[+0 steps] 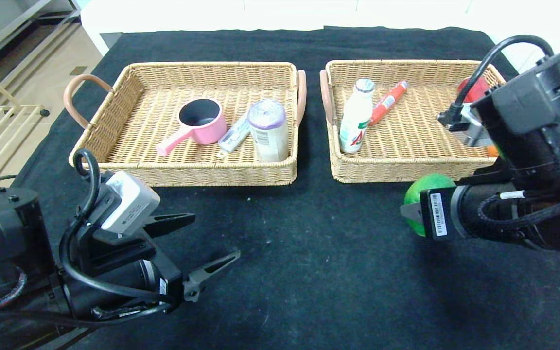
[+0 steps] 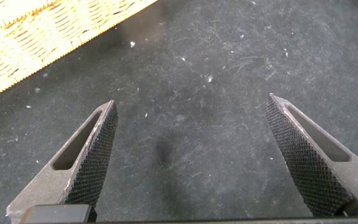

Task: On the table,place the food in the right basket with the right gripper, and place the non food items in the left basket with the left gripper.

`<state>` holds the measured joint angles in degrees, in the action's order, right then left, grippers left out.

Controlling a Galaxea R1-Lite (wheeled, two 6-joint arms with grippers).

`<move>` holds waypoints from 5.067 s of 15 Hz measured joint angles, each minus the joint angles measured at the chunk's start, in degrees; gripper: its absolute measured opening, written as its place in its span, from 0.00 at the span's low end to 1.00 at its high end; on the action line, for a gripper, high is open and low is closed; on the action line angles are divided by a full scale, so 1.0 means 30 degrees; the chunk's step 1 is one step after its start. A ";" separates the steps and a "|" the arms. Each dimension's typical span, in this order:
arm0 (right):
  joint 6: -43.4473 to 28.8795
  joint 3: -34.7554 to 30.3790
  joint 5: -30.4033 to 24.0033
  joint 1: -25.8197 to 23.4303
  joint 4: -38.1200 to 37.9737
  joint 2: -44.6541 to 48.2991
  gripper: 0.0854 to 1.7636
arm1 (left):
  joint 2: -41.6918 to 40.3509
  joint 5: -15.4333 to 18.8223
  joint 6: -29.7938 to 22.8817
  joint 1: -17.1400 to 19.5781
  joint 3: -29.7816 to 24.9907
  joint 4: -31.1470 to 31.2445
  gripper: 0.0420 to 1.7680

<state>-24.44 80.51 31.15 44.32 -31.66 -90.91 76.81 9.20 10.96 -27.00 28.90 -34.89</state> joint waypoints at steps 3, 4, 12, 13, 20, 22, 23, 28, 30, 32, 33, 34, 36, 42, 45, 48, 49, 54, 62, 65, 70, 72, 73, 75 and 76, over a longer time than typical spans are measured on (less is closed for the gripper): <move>0.1682 0.0211 0.0033 -0.1195 0.1227 0.0268 0.60 | 0.0008 -0.0008 0.0041 0.0008 0.0000 -0.0008 0.97; 0.2332 0.0211 0.0024 -0.1755 0.2036 0.0284 0.60 | 0.0008 -0.0008 0.0122 0.0016 0.0000 -0.0016 0.97; 0.4527 0.0240 -0.0073 -0.5055 0.7562 -0.0374 0.60 | 0.0223 -0.0045 0.0158 0.0008 -0.0053 -0.0008 0.97; 0.4657 0.0240 -0.0102 -0.5368 0.8095 -0.0540 0.60 | 0.0232 -0.0045 0.0167 0.0008 -0.0053 -0.0016 0.97; 0.5144 0.0248 -0.0967 -0.7290 1.2325 -0.2361 0.60 | 0.0256 -0.0045 0.0223 0.0008 -0.0102 -0.0016 0.97; 0.5153 0.0248 -0.0975 -0.7509 1.2638 -0.2836 0.60 | 0.0268 -0.0037 0.0240 0.0000 -0.0110 -0.0016 0.97; 0.5157 0.0248 -0.0983 -0.7583 1.2812 -0.3076 0.60 | 0.0268 -0.0037 0.0248 0.0000 -0.0110 -0.0016 0.97; 0.5502 0.0240 -0.0975 -0.7830 1.3434 -0.3840 0.60 | 0.0268 -0.0045 0.0252 0.0000 -0.0138 -0.0016 0.97; 0.5551 0.0240 -0.0975 -0.7830 1.3475 -0.3913 0.60 | 0.0268 -0.0045 0.0268 0.0000 -0.0146 -0.0016 0.97; 0.5559 0.0232 -0.0967 -0.7810 1.3491 -0.3942 0.60 | 0.0268 -0.0045 0.0276 0.0008 -0.0146 -0.0016 0.97; 0.5559 0.0195 -0.0955 -0.7778 1.3483 -0.3942 0.60 | 0.0268 -0.0045 0.0284 0.0008 -0.0154 -0.0016 0.97; 0.5551 0.0158 -0.0959 -0.7741 1.3544 -0.3942 0.60 | 0.0268 -0.0045 0.0276 0.0008 -0.0154 -0.0016 0.97; 0.5559 0.0073 -0.0967 -0.7737 1.3897 -0.3942 0.60 | 0.0268 -0.0045 0.0276 0.0008 -0.0154 -0.0016 0.97; 0.5587 0.0000 -0.0947 -0.7729 1.4023 -0.3970 0.71 | 0.0321 -0.0065 0.0260 0.0024 -0.0118 -0.0016 0.97; 0.5579 -0.0016 -0.0939 -0.7737 1.4015 -0.3966 0.79 | 0.0325 -0.0065 0.0252 0.0037 -0.0110 -0.0016 0.97; 0.5587 -0.0073 -0.0947 -0.7729 1.4023 -0.3877 0.84 | 0.0325 -0.0102 0.0252 0.0037 -0.0110 -0.0016 0.97; 0.5579 -0.0138 -0.0947 -0.7704 1.4023 -0.3795 0.86 | 0.0325 -0.0102 0.0260 0.0037 -0.0110 -0.0016 0.97; 0.5494 -0.1122 -0.1004 -0.7424 1.4015 -0.2414 0.91 | 0.0333 -0.0150 0.0195 0.0171 0.0000 -0.0020 0.97; 0.6376 -0.6404 -0.2467 -0.6424 1.3934 0.2686 0.95 | 0.0443 -0.0203 0.0138 0.2349 -0.0394 -0.2194 0.97; 0.6672 -0.8286 -0.2926 -0.6416 1.3718 0.4852 0.95 | 0.0049 -0.0496 0.0122 0.3259 -0.0841 -0.2198 0.97; 0.7554 -1.0492 -0.6221 -0.7794 1.1756 0.8940 0.96 | -0.2544 -0.0707 -0.0016 0.4539 -0.2093 -0.1784 0.97; 0.7672 -1.0996 -0.6900 -0.8127 0.9757 1.1073 0.96 | -0.4511 -0.0772 -0.0016 0.5088 -0.2523 -0.0443 0.97; 0.7753 -1.1142 -0.7131 -0.8200 0.8590 1.2195 0.96 | -0.5677 -0.0784 -0.0016 0.5311 -0.2617 0.0699 0.97; 0.7904 -1.1264 -0.7408 -0.8233 0.6091 1.4600 0.96 | -0.8481 -0.0809 -0.0024 0.5669 -0.2462 0.3994 0.97; 0.7965 -1.1252 -0.7453 -0.8233 0.4860 1.5750 0.96 | -1.0041 -0.0821 -0.0033 0.5803 -0.2158 0.6010 0.97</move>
<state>-0.55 46.75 8.79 19.63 -17.08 -43.65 46.69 6.74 10.86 -9.59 22.43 -16.86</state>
